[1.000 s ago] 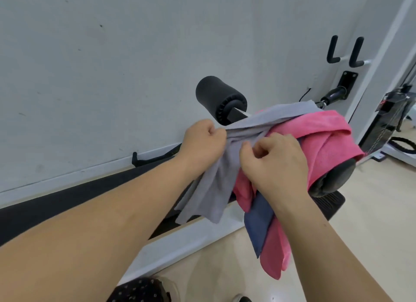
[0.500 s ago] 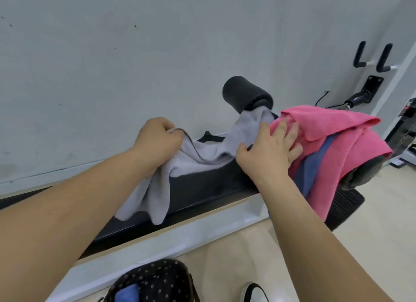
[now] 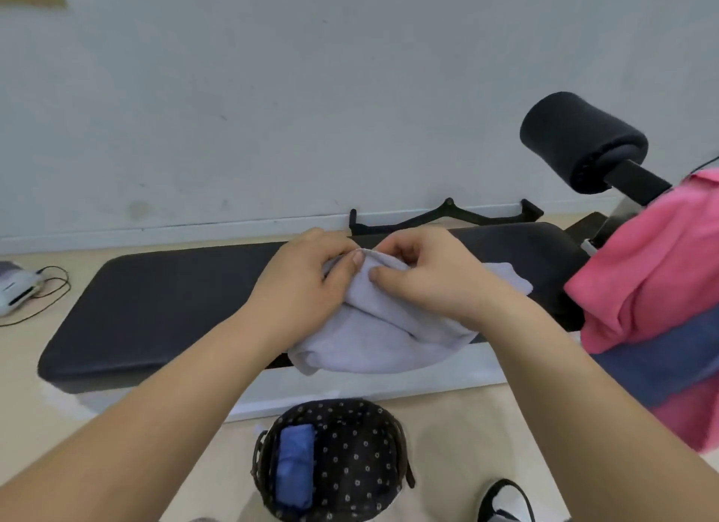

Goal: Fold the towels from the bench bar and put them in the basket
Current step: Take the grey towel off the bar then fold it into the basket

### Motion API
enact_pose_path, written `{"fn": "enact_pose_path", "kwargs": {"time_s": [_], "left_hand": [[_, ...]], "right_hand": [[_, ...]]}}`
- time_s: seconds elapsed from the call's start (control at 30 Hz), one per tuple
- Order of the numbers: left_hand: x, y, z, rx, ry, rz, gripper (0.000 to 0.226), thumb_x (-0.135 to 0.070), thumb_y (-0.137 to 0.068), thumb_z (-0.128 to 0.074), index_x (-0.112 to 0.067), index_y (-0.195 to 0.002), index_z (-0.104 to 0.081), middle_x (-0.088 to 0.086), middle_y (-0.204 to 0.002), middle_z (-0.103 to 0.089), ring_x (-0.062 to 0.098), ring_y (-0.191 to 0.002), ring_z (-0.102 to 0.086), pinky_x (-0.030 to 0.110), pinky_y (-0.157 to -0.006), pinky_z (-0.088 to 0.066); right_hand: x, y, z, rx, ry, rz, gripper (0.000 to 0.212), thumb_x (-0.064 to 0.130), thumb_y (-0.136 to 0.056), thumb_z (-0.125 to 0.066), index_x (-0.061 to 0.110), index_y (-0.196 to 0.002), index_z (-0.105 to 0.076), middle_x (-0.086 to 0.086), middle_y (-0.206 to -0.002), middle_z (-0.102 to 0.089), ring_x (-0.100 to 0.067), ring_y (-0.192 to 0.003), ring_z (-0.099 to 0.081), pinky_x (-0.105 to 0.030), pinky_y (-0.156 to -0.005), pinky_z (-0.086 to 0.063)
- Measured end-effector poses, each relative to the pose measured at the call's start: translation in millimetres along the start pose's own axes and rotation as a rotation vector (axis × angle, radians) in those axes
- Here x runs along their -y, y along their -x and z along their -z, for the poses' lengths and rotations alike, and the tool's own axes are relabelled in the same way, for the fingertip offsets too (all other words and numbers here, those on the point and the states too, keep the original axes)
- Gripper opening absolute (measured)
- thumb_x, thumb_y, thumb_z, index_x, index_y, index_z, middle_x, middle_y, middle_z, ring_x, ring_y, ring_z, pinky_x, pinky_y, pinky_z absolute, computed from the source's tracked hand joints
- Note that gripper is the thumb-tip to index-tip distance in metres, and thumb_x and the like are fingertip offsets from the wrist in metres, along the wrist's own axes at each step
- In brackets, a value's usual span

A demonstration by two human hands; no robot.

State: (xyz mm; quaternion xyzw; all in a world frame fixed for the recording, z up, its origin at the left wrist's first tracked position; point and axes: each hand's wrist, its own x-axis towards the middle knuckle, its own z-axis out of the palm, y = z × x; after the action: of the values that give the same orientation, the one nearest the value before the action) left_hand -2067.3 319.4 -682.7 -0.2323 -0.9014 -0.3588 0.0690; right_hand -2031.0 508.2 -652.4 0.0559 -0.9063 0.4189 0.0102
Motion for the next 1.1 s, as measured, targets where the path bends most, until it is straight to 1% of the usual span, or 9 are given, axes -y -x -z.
{"fn": "enact_pose_path", "kwargs": {"time_s": [0.13, 0.3, 0.4, 0.5, 0.73, 0.83, 0.93, 1.0, 1.1], "left_hand": [[15.2, 12.0, -3.4, -0.002, 0.114, 0.033, 0.019, -0.032, -0.103, -0.055, -0.035, -0.102, -0.073, -0.017, -0.093, -0.073, 0.003, -0.092, -0.065, 0.031, -0.082, -0.054], [16.1, 13.2, 6.4, 0.110, 0.243, 0.052, 0.019, -0.029, -0.101, -0.061, -0.034, -0.090, -0.075, -0.014, -0.095, -0.069, 0.001, -0.090, -0.064, 0.012, -0.073, -0.046], [15.1, 11.4, 3.2, 0.022, 0.249, 0.050, 0.019, -0.026, -0.100, -0.063, -0.033, -0.089, -0.076, -0.009, -0.096, -0.067, 0.005, -0.092, -0.062, 0.007, -0.075, -0.042], [6.9, 9.6, 4.1, -0.042, 0.305, 0.045, 0.020, -0.025, -0.102, -0.060, -0.029, -0.091, -0.077, -0.009, -0.090, -0.073, 0.008, -0.086, -0.063, 0.008, -0.070, -0.044], [-2.0, 15.3, 2.6, -0.093, 0.348, 0.017, 0.019, -0.025, -0.106, -0.054, -0.025, -0.097, -0.071, -0.008, -0.088, -0.072, 0.007, -0.083, -0.063, 0.011, -0.069, -0.046], [6.1, 21.9, -0.1, -0.066, 0.154, -0.076, 0.016, -0.033, -0.105, -0.053, -0.029, -0.098, -0.067, -0.003, -0.072, -0.065, 0.016, -0.067, -0.057, 0.028, -0.062, -0.047], [13.5, 28.4, 1.5, -0.019, 0.016, -0.096, 0.019, -0.045, -0.103, -0.054, -0.034, -0.099, -0.068, -0.008, -0.067, -0.063, 0.011, -0.062, -0.056, 0.033, -0.062, -0.049], [15.1, 32.3, 4.2, 0.049, -0.058, -0.063, 0.029, -0.059, -0.097, -0.050, -0.037, -0.096, -0.069, -0.011, -0.074, -0.069, 0.008, -0.070, -0.061, 0.035, -0.068, -0.053], [18.5, 38.0, 7.1, 0.160, -0.179, 0.005, 0.031, -0.064, -0.091, -0.059, -0.036, -0.086, -0.070, -0.015, -0.074, -0.069, 0.005, -0.072, -0.062, 0.032, -0.068, -0.053]], "right_hand": [[1.7, -5.1, -10.8, 0.027, -0.030, -0.029, 0.007, 0.023, -0.093, -0.069, 0.025, -0.091, -0.075, 0.002, -0.089, -0.078, -0.013, -0.087, -0.072, -0.036, -0.082, -0.059], [0.8, -3.7, 3.0, 0.263, -0.374, -0.377, 0.014, 0.022, -0.094, -0.073, 0.008, -0.091, -0.073, -0.007, -0.080, -0.072, -0.017, -0.072, -0.065, -0.031, -0.065, -0.052], [-9.7, -6.1, -3.5, 0.107, -0.109, -0.240, 0.028, 0.033, -0.093, -0.073, 0.008, -0.081, -0.069, 0.004, -0.065, -0.060, -0.007, -0.059, -0.051, -0.022, -0.057, -0.042], [-9.8, -3.5, -7.8, 0.013, -0.232, -0.119, 0.031, 0.035, -0.095, -0.072, 0.014, -0.074, -0.064, 0.005, -0.060, -0.053, -0.005, -0.053, -0.045, -0.018, -0.052, -0.036], [-12.8, 7.6, -6.2, 0.245, -0.564, -0.142, 0.042, 0.050, -0.094, -0.067, 0.010, -0.088, -0.059, -0.010, -0.081, -0.051, -0.020, -0.069, -0.049, -0.029, -0.061, -0.039], [-22.0, 16.1, 1.8, 0.448, -0.330, -0.195, 0.049, 0.047, -0.085, -0.080, 0.002, -0.092, -0.062, -0.011, -0.087, -0.068, -0.018, -0.076, -0.066, -0.033, -0.066, -0.054], [-41.8, 22.6, 7.9, 0.554, 0.191, -0.245, 0.030, 0.047, -0.079, -0.085, 0.022, -0.093, -0.075, 0.006, -0.094, -0.078, -0.013, -0.090, -0.074, -0.035, -0.088, -0.061], [-63.2, 24.7, 11.3, 0.513, 0.464, -0.337, 0.033, 0.054, -0.076, -0.081, 0.024, -0.089, -0.073, 0.007, -0.088, -0.076, -0.016, -0.085, -0.072, -0.037, -0.083, -0.060], [-93.2, 31.1, 18.9, 0.313, 0.375, -0.444, 0.042, 0.053, -0.073, -0.080, 0.015, -0.070, -0.065, 0.004, -0.065, -0.061, -0.019, -0.061, -0.057, -0.031, -0.061, -0.045]]}}
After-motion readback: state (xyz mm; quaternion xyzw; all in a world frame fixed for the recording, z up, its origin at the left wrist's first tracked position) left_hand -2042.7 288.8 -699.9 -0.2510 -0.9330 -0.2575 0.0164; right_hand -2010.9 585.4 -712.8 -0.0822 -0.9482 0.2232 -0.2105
